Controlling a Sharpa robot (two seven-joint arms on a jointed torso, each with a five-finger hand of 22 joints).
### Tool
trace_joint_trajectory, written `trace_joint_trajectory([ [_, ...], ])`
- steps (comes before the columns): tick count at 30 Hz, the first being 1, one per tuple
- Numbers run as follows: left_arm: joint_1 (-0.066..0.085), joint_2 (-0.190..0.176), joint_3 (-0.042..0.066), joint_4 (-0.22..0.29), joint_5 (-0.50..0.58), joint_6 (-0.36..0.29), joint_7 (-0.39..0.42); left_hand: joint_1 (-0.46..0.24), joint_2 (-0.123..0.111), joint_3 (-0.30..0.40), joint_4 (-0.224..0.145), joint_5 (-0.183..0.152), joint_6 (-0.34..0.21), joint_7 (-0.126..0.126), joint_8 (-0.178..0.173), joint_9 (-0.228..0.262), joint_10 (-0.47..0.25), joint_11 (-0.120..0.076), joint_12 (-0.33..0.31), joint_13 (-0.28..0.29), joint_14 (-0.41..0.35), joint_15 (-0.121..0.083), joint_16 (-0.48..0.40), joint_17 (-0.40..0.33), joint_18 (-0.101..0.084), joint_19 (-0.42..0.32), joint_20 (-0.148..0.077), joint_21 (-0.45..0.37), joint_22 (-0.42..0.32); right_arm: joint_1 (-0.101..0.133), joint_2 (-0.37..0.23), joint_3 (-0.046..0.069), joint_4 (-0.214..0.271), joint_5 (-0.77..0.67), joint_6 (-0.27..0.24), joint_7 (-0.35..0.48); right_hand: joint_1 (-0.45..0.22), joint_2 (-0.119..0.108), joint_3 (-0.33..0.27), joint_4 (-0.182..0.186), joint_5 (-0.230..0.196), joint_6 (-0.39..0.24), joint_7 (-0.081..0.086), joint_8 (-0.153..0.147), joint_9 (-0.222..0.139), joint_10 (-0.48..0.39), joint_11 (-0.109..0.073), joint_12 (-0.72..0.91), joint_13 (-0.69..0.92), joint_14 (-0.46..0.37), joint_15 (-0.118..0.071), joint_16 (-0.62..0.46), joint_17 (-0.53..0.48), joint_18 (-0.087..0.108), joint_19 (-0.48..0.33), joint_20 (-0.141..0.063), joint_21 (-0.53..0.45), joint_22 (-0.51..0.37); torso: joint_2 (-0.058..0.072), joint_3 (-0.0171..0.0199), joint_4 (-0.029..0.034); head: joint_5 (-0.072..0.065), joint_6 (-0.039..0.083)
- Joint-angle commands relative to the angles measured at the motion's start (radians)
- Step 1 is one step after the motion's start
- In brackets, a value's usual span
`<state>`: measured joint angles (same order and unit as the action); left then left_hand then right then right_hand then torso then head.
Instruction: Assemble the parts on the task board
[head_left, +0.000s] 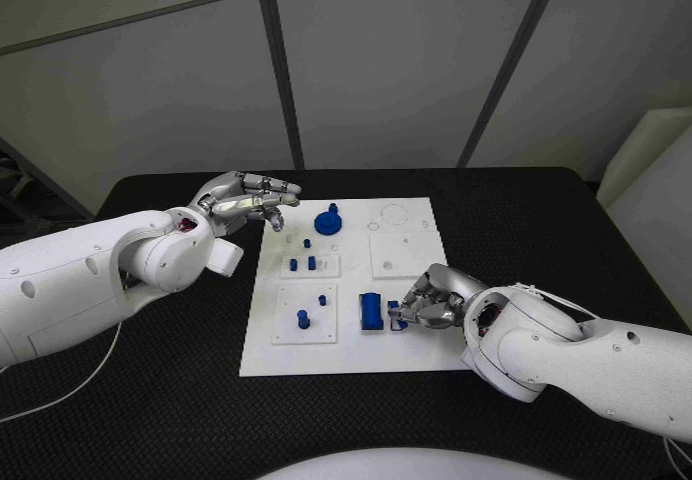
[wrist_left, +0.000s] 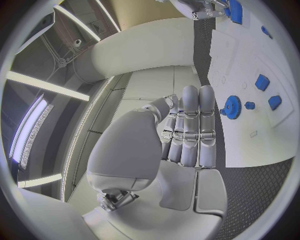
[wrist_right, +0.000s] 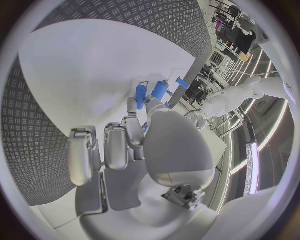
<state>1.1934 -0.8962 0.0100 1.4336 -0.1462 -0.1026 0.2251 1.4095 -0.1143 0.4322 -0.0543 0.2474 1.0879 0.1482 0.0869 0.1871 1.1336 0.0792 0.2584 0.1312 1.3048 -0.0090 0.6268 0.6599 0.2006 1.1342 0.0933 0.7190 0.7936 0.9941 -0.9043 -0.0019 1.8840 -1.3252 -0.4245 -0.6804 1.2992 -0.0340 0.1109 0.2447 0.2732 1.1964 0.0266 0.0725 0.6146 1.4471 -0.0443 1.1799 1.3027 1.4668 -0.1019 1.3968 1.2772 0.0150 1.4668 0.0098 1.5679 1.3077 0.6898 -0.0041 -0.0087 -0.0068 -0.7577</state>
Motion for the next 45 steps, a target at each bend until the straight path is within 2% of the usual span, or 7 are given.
trace_joint_trajectory([
  [1, 0.001, -0.001, 0.001, 0.003, 0.004, 0.013, 0.000, -0.002, 0.006, -0.001, -0.006, 0.004, 0.001, 0.003, -0.006, 0.001, -0.005, 0.001, 0.004, 0.002, -0.001, 0.003, -0.005, -0.001, -0.017, -0.001, 0.003, -0.004, -0.002, 0.000, 0.004, -0.001, 0.001, 0.009, 0.029, 0.005, -0.016, -0.001, -0.003, 0.009, 0.001, 0.022, -0.009, 0.006, 0.004, 0.011, -0.008, 0.002, -0.001, 0.050, -0.009, 0.007, 0.002, -0.015, 0.104, -0.007, 0.003, 0.263, -0.001, 0.0002, 0.0003, 0.000, 0.000],
  [11, 0.001, 0.000, 0.001, 0.001, 0.004, 0.018, -0.003, -0.002, 0.006, -0.001, -0.006, 0.004, 0.001, 0.003, -0.006, 0.001, -0.005, 0.001, 0.004, 0.002, -0.001, 0.003, -0.005, -0.001, -0.017, -0.001, 0.003, -0.004, -0.002, 0.000, 0.010, -0.001, -0.002, 0.009, 0.028, 0.014, -0.056, -0.005, -0.018, 0.041, -0.003, 0.042, -0.015, 0.015, 0.026, 0.014, -0.013, 0.002, 0.001, 0.050, -0.014, 0.009, 0.005, -0.015, 0.104, -0.011, 0.003, 0.263, 0.000, 0.0001, 0.0003, -0.001, -0.002],
  [16, 0.001, 0.001, 0.001, 0.000, 0.004, 0.019, -0.004, -0.002, 0.006, -0.001, -0.008, 0.004, 0.000, 0.003, -0.006, 0.001, -0.006, 0.001, 0.004, 0.002, -0.001, 0.003, -0.006, -0.001, -0.017, -0.001, 0.003, -0.004, -0.001, 0.000, 0.011, -0.001, -0.006, 0.009, 0.019, 0.016, -0.092, -0.006, -0.035, 0.045, -0.080, 0.047, -0.016, 0.014, 0.041, 0.015, -0.013, -0.001, 0.001, 0.050, -0.014, 0.008, 0.005, -0.015, 0.104, -0.012, 0.003, 0.263, 0.000, 0.0000, 0.0003, -0.001, -0.002],
  [22, 0.001, 0.001, 0.001, -0.001, 0.004, 0.018, -0.004, -0.002, 0.006, -0.001, -0.008, 0.004, 0.000, 0.003, -0.006, 0.001, -0.006, 0.001, 0.004, 0.002, -0.001, 0.003, -0.006, -0.001, -0.017, -0.001, 0.003, -0.004, -0.001, 0.000, 0.010, -0.001, -0.011, 0.004, 0.020, 0.016, -0.098, -0.007, -0.042, 0.043, -0.116, 0.048, -0.017, 0.013, 0.050, 0.015, -0.013, -0.003, 0.001, 0.050, -0.015, 0.008, 0.005, -0.015, 0.104, -0.012, 0.003, 0.263, 0.000, 0.0002, -0.0003, 0.000, -0.003],
  [29, 0.001, 0.002, 0.001, -0.002, 0.004, 0.018, -0.004, -0.002, 0.006, -0.001, -0.008, 0.004, 0.000, 0.003, -0.006, 0.001, -0.006, 0.001, 0.004, 0.002, -0.001, 0.003, -0.006, -0.001, -0.017, -0.001, 0.003, -0.004, -0.001, 0.000, 0.002, -0.001, -0.007, -0.001, 0.043, 0.026, -0.027, -0.031, -0.037, -0.002, -0.183, 0.048, -0.020, 0.011, 0.070, 0.015, -0.016, -0.006, 0.002, 0.050, -0.018, 0.008, 0.005, -0.015, 0.104, -0.015, 0.003, 0.263, -0.001, 0.0007, 0.0011, -0.002, -0.004],
  [35, 0.001, 0.003, 0.001, -0.005, 0.004, 0.019, -0.004, -0.002, 0.006, -0.001, -0.008, 0.004, 0.000, 0.003, -0.006, 0.001, -0.006, 0.001, 0.004, 0.002, -0.001, 0.003, -0.006, -0.001, -0.017, -0.001, 0.003, -0.004, -0.001, 0.000, -0.001, -0.001, -0.004, -0.010, 0.052, 0.042, 0.014, -0.042, -0.036, -0.035, -0.202, 0.048, -0.022, 0.008, 0.079, 0.014, -0.018, -0.008, 0.002, 0.050, -0.019, 0.008, 0.007, -0.015, 0.104, -0.016, 0.003, 0.263, -0.001, 0.0006, 0.0000, -0.001, -0.004],
  [45, 0.001, 0.006, 0.001, -0.008, 0.004, 0.020, -0.005, -0.002, 0.006, -0.001, -0.009, 0.004, 0.000, 0.004, -0.007, 0.001, -0.006, 0.002, 0.004, 0.002, -0.001, 0.003, -0.006, -0.001, -0.017, -0.001, 0.003, -0.004, -0.001, -0.001, 0.004, -0.001, -0.025, 0.000, 0.037, 0.052, -0.046, -0.036, -0.065, 0.008, -0.225, 0.054, -0.017, 0.005, 0.090, 0.015, -0.014, -0.010, 0.003, 0.050, -0.016, 0.008, 0.007, -0.015, 0.104, -0.014, 0.003, 0.263, 0.000, 0.0002, 0.0005, -0.001, 0.000],
])
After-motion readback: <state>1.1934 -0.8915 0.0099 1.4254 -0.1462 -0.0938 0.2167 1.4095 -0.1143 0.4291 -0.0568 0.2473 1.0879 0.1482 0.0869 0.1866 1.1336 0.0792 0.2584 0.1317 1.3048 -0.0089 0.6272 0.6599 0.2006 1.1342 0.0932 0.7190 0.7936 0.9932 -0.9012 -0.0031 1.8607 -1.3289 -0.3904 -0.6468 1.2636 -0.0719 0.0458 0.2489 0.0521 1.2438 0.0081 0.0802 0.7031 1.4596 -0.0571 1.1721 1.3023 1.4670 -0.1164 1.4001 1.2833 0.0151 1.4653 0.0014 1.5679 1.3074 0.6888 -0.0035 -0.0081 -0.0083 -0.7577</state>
